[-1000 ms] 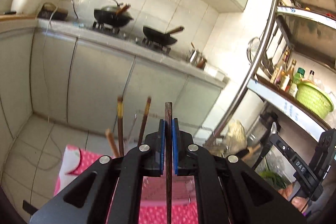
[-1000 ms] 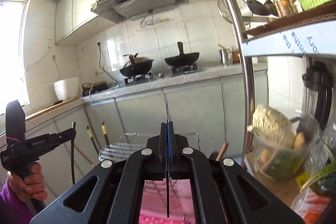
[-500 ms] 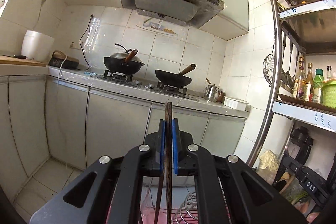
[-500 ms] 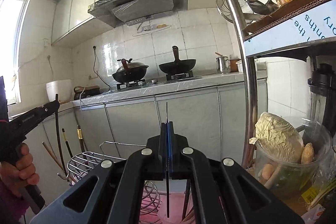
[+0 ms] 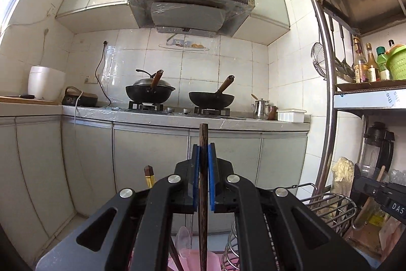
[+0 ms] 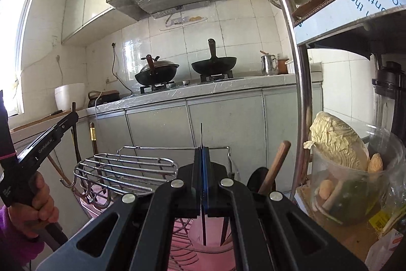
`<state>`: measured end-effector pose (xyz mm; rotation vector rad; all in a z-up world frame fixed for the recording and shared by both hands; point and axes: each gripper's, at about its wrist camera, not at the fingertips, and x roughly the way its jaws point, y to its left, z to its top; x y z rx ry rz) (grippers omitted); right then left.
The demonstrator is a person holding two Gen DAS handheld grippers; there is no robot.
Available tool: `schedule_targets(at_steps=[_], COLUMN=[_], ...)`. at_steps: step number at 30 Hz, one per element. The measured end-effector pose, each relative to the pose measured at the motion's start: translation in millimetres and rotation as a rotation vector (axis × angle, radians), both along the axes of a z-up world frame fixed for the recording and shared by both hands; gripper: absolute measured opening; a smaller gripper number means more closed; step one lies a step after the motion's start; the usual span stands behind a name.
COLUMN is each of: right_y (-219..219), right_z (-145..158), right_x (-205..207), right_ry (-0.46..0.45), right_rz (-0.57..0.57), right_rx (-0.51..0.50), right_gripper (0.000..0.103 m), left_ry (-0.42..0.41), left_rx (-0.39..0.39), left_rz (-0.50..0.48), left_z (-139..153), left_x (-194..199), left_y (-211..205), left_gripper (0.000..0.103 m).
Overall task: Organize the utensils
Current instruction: 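Lower the knife and chopstick into the pink cup with both grippers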
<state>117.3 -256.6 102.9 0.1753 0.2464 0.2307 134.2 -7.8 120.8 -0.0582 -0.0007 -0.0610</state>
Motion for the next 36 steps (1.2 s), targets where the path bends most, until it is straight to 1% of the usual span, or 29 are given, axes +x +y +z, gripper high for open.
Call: schedule_targets(at_steps=[5, 8, 13, 17, 21, 25, 28, 32, 36], right_y=[0.7, 2.3, 1.7, 2.9, -1.0, -7.6, -12.2, -15.4, -13.6], right_z=[-9.1, -12.8, -18.8, -26.0, -31.1, -33.4, -34.1, -35.1, -35.4], right_x=[-8.7, -13.0, -15.6, -17.5, -17.2, -15.9, -11.3, 2.9, 17.1], right_ry=[0.028, 0.041, 0.064, 0.086, 0.102, 0.117, 0.128, 0.156, 0.177], right_rz=[-0.004, -0.002, 0.003, 0.01, 0.005, -0.001, -0.002, 0.016, 0.035], right_rx=[0.004, -0.002, 0.022, 0.027, 0.033, 0.048, 0.045, 0.039, 0.023], right_gripper=[0.001, 0.001, 0.001, 0.001, 0.001, 0.001, 0.001, 0.001, 0.001], left_ry=[0.007, 0.014, 0.02, 0.051, 0.096, 0.138, 0.149, 0.167, 0.211], left_rx=[-0.002, -0.018, -0.023, -0.016, -0.046, -0.076, -0.095, -0.099, -0.113], left_rz=[0.0, -0.003, -0.016, -0.02, -0.022, -0.017, -0.025, -0.058, -0.109], left_z=[-11.5, -17.1, -26.3, -41.6, -55.5, -62.9, -63.4, -59.9, -56.9], left_x=[-9.1, -15.2, -27.0, -34.8, -37.2, -28.5, -20.0, -2.5, 16.4], left_y=[3.7, 8.1, 9.8, 8.3, 14.8, 26.8, 37.7, 48.3, 54.0], left_gripper=[0.005, 0.005, 0.005, 0.005, 0.005, 0.005, 0.006, 0.006, 0.006])
